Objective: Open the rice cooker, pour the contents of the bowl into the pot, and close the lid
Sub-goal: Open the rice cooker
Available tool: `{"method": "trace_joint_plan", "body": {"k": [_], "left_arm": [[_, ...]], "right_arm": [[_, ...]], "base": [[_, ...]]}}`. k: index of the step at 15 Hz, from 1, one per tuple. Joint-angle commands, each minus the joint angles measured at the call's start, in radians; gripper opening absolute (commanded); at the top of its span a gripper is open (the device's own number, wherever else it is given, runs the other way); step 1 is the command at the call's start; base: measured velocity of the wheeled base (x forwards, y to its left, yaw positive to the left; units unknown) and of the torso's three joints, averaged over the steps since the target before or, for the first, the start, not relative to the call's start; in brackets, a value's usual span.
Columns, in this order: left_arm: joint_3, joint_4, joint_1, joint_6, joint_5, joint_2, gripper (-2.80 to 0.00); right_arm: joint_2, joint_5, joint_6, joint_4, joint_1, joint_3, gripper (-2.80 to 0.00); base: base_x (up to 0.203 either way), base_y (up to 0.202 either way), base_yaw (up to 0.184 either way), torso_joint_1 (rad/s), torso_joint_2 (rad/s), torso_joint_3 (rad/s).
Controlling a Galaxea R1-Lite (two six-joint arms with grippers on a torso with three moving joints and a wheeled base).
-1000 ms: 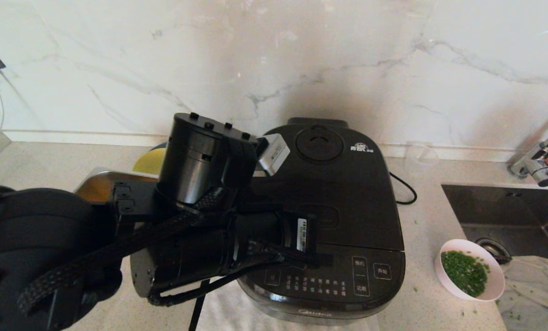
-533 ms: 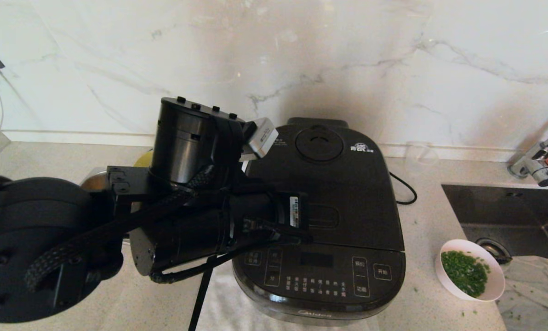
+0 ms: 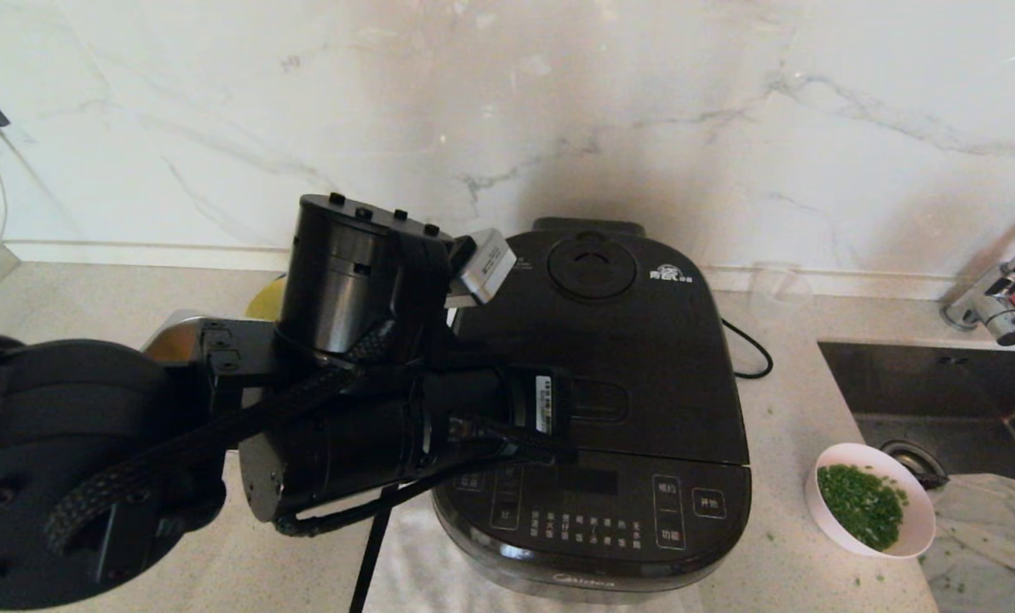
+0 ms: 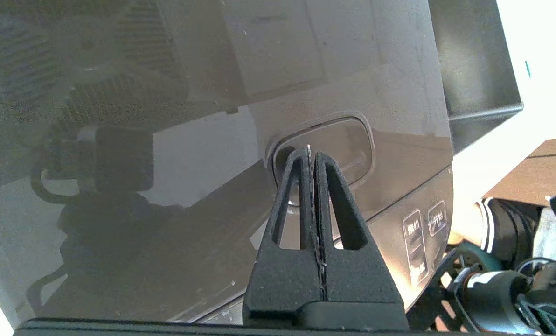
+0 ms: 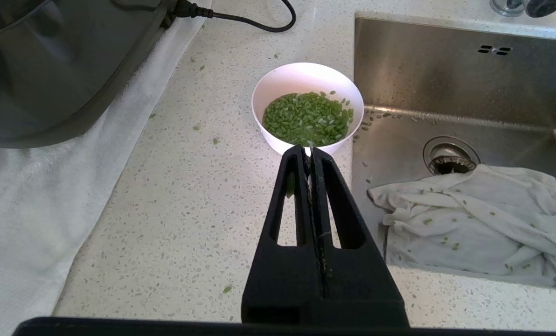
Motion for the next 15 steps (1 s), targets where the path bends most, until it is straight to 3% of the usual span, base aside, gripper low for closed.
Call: {"method": "trace_joint_plan", "body": {"k": [1, 9, 15], "left_arm": [[0.013, 0.001, -0.002, 0.000, 0.002, 0.008, -2.80], [0.013, -0.003, -0.004, -0.010, 0.005, 0.005, -2.80], [-0.095, -0.033, -0.001, -0.060, 0.009, -0.166, -2.80]], "right_arm": [[0.000, -0.001, -0.002, 0.000, 0.000, 0.000, -2.80], [0.000, -0.001, 0.000, 0.000, 0.000, 0.000, -2.80], [0.000, 0.000, 0.000, 0.000, 0.000, 0.000, -2.80]], "base": [[0.000, 0.000, 0.000, 0.000, 0.00, 0.000], [0.000, 0.000, 0.000, 0.000, 0.00, 0.000], [0.000, 0.000, 0.000, 0.000, 0.00, 0.000]]}}
